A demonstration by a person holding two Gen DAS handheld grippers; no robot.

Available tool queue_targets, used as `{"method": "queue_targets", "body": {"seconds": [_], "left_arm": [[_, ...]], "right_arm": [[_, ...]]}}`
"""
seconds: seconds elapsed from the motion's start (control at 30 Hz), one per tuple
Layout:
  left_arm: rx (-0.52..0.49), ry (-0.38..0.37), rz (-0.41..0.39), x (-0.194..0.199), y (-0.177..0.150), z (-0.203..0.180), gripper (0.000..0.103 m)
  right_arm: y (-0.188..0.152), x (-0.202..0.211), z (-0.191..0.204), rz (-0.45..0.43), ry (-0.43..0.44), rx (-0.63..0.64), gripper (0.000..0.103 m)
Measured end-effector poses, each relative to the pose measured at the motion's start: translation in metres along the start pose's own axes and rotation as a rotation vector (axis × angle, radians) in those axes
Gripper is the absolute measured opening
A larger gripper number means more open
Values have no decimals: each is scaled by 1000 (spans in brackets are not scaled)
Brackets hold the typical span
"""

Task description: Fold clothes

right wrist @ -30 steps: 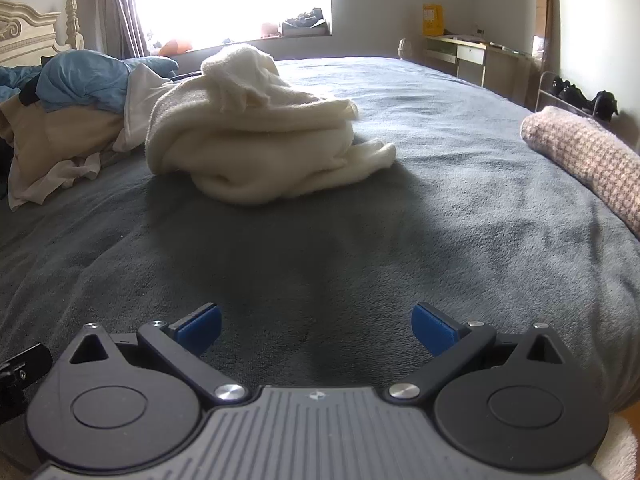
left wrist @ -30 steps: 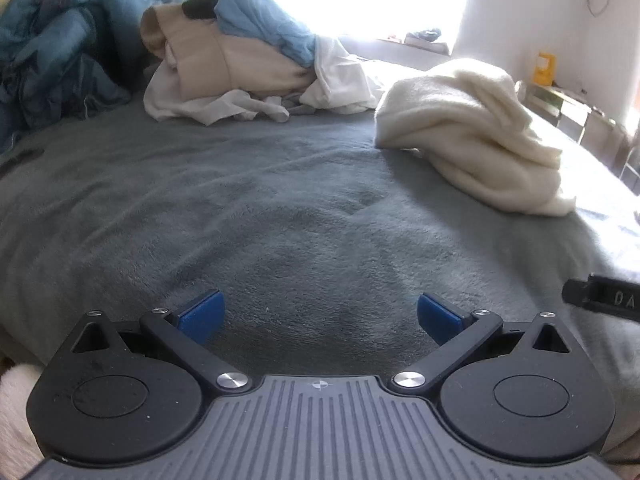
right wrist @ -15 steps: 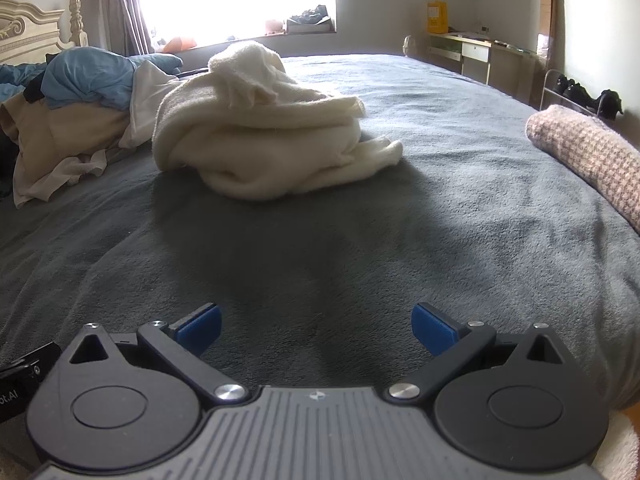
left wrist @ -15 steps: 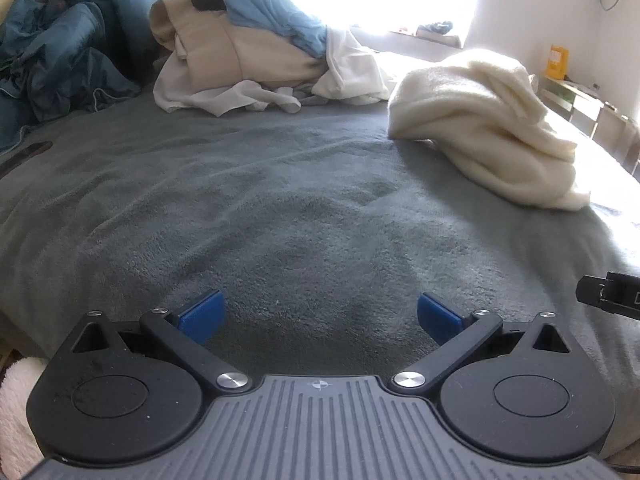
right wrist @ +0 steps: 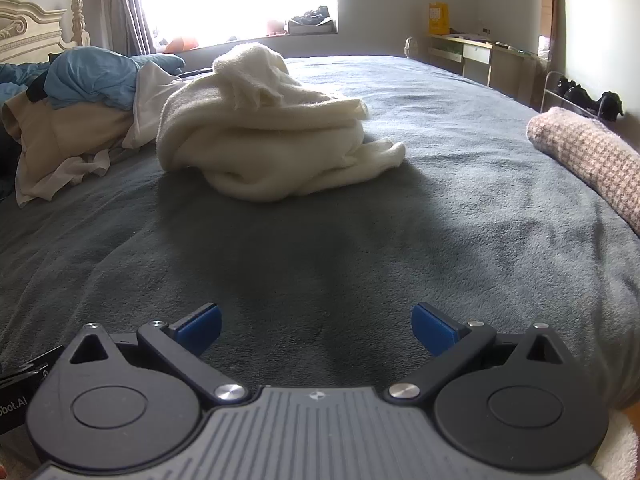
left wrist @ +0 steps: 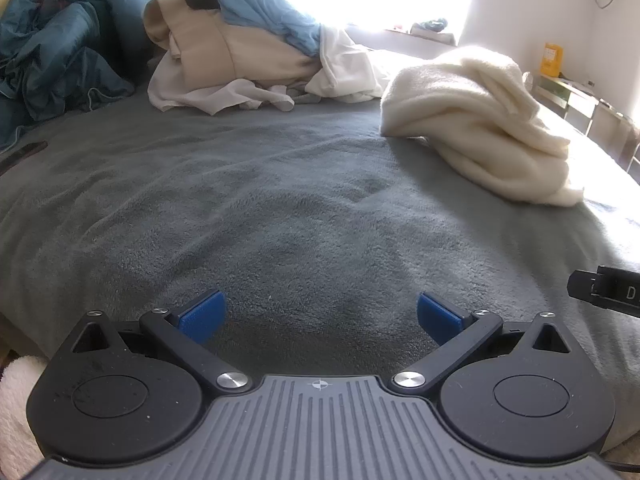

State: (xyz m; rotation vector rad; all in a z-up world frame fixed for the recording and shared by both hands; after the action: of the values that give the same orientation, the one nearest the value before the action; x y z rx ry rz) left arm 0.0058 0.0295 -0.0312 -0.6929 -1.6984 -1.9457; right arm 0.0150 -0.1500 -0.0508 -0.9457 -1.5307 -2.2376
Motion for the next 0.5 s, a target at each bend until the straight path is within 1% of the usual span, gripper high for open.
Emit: {"method": "queue_targets", "body": {"seconds": [0.5], "left_arm": [[2, -13, 4, 1, -1, 0, 103]], "right_arm": [[-1, 2, 2, 0, 6, 5, 103]]}}
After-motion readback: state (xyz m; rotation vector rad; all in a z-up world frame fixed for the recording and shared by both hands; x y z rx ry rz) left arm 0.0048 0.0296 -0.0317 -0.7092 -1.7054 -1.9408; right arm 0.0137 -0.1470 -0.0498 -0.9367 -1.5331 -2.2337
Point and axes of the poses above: each gripper's, at about its wrist camera, not at the fingertips, and x roughly against the way its jaws point, z to its left, y to its top, the point moved 1 cm from there along -x, roughly the way its jaws point, and after that the axes turned 14 degrees about -x, right-handed, at the moved point
